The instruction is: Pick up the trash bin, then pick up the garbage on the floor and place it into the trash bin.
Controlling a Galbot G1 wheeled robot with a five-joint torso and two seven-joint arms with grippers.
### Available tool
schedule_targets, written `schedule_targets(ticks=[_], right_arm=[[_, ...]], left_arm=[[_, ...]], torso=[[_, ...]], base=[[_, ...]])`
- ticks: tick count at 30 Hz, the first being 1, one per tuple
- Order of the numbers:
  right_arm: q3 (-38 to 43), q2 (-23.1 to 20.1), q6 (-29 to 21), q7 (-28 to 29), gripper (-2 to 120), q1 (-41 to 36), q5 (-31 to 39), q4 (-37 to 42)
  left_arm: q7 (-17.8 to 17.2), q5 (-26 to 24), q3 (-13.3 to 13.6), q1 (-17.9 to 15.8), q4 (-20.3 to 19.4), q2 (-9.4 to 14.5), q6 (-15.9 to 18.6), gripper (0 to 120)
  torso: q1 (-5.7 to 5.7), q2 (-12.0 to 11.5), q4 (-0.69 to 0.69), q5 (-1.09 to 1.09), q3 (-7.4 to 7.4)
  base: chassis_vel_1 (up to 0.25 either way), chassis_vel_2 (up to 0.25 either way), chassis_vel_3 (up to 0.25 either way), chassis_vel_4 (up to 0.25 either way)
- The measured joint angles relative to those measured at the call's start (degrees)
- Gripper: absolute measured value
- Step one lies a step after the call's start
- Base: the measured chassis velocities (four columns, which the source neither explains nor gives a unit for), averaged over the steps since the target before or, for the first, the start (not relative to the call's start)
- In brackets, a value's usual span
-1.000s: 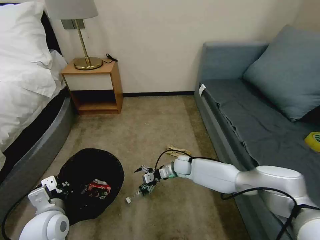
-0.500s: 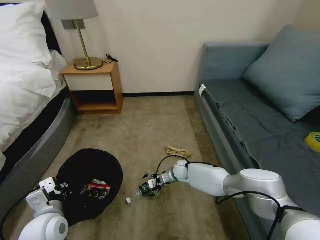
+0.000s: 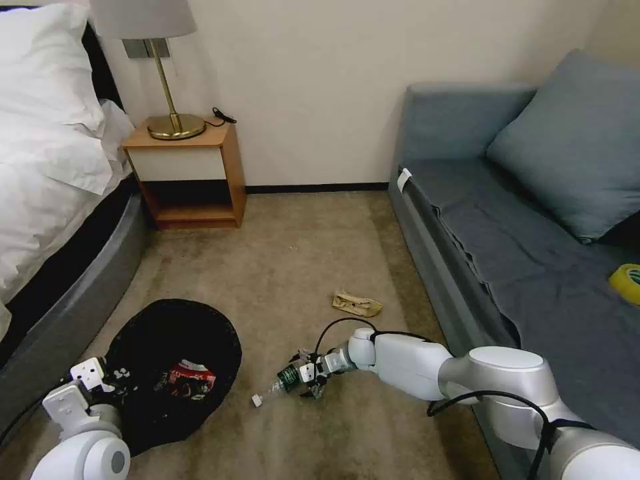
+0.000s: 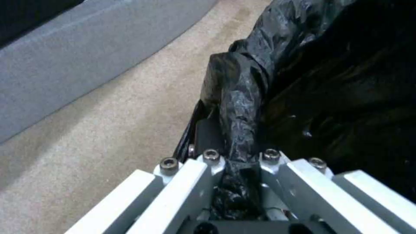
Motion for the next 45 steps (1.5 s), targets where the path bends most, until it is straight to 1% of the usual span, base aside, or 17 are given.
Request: schedule_targets(ticks=[2, 5, 6, 8, 10, 13, 15, 17, 19, 27, 34, 36, 37, 38, 40, 42, 45], right_arm=[[0.08, 0.08, 0.02, 0.09, 89, -0.05, 0.00, -0.12], [0.23, 0.25, 0.17, 0.33, 77, -0.15, 0.00, -0.37], [0.23, 0.25, 0.17, 0.33, 77, -0.15, 0.00, -0.37], [0.29, 0.32, 0.31, 0.39, 70, -0.29, 0.01, -0.48], [0.37, 0.32, 0.48, 0.50, 57, -0.41, 0.04, -0.49], [0.39, 0.30, 0.57, 0.51, 51, -0.43, 0.05, -0.48], [0.64, 0.03, 0.71, 0.51, 39, -0.44, 0.13, -0.18], [0.72, -0.05, 0.73, 0.52, 37, -0.43, 0.16, -0.04], [1.15, -1.08, 0.74, 0.61, 26, -0.26, 0.80, 1.74], [4.64, -4.41, 2.31, 0.59, 16, 0.84, 1.36, 6.27], [15.05, -9.97, 5.21, 0.39, 16, 2.69, 2.40, 10.30], [19.15, -12.83, 4.65, 1.31, 16, 2.98, 4.68, 14.42], [19.15, -12.83, 4.65, 1.31, 16, 2.98, 4.68, 14.42], [21.35, -15.46, 2.56, 2.36, 16, 3.30, 7.65, 18.62], [23.35, -17.66, 0.69, 3.52, 16, 3.68, 10.57, 23.92], [23.95, -18.30, 0.00, 3.94, 16, 3.87, 11.23, 26.16], [24.08, -20.01, -2.62, 5.68, 16, 4.51, 14.44, 35.64]], left_arm=[[0.00, 0.00, 0.02, 0.00, 0.00, -0.01, 0.00, 2], [0.01, 0.03, 0.02, 0.00, -0.01, -0.01, -0.07, 2], [0.01, 0.03, 0.02, 0.00, -0.01, -0.01, -0.07, 2], [0.01, 0.04, 0.02, 0.00, 0.00, -0.02, -0.11, 2], [0.01, 0.08, 0.01, 0.00, 0.09, -0.05, -0.15, 2], [0.01, 0.10, 0.03, 0.00, 0.10, -0.08, -0.15, 2], [0.01, 0.14, 0.10, -0.02, 0.16, -0.09, -0.16, 2], [0.01, 0.15, 0.10, -0.03, 0.17, -0.09, -0.16, 2], [0.01, 0.18, 0.21, -0.13, 0.27, -0.10, -0.16, 2], [0.02, 0.20, 0.26, -0.35, 0.39, 0.07, -0.12, 2], [-0.02, 0.20, 0.36, -0.54, 0.34, 0.60, 0.19, 2], [-0.03, 0.20, 0.47, -0.58, 0.40, 0.83, 0.29, 2], [-0.03, 0.20, 0.47, -0.58, 0.40, 0.83, 0.29, 2], [-0.07, 0.23, 0.55, -0.69, 0.54, 0.90, 0.36, 2], [-0.10, 0.29, 0.83, -0.90, 0.64, 0.92, 0.54, 2], [-0.09, 0.30, 0.98, -0.97, 0.65, 0.92, 0.61, 2], [-0.26, 0.47, 1.33, -1.28, 0.90, 0.85, 0.82, 2]], torso=[[0.00, 0.00, 0.00, 0.00, 0.00], [0.00, 0.00, 0.00, 0.00, 0.00], [0.00, 0.00, 0.00, 0.00, 0.00], [0.00, 0.00, 0.00, 0.00, 0.00], [0.00, 0.00, 0.00, 0.00, 0.00], [0.00, 0.00, 0.00, 0.00, 0.00], [0.00, 0.00, 0.00, 0.00, 0.00], [0.00, 0.00, 0.00, 0.00, 0.00], [0.00, 0.00, 0.00, 0.00, 0.00], [0.00, 0.00, 0.00, 0.01, 0.00], [0.00, 0.00, 0.00, 0.00, 0.00], [0.00, 0.00, 0.00, 0.02, 0.00], [0.00, 0.00, 0.00, 0.02, 0.00], [0.00, 0.00, -0.01, 0.00, 0.00], [0.00, 0.00, -0.03, 0.00, 0.00], [0.00, 0.00, -0.02, 0.01, 0.00], [0.00, 0.00, 0.00, 0.00, 0.00]], base=[[0.000, 0.000, 0.000, 0.000], [0.000, 0.000, 0.000, 0.000], [0.000, 0.000, 0.000, 0.000], [0.000, 0.000, 0.000, 0.000], [0.000, 0.000, 0.000, 0.000], [0.000, 0.000, 0.000, 0.000], [0.000, 0.000, 0.000, 0.000], [0.000, 0.000, 0.000, 0.000], [0.000, 0.000, 0.000, 0.000], [0.000, 0.000, 0.000, 0.000], [0.000, 0.000, 0.000, 0.000], [0.000, 0.000, 0.000, 0.000], [0.000, 0.000, 0.000, 0.000], [0.000, 0.000, 0.000, 0.000], [0.000, 0.000, 0.000, 0.000], [0.000, 0.000, 0.000, 0.000], [0.000, 0.000, 0.000, 0.000]])
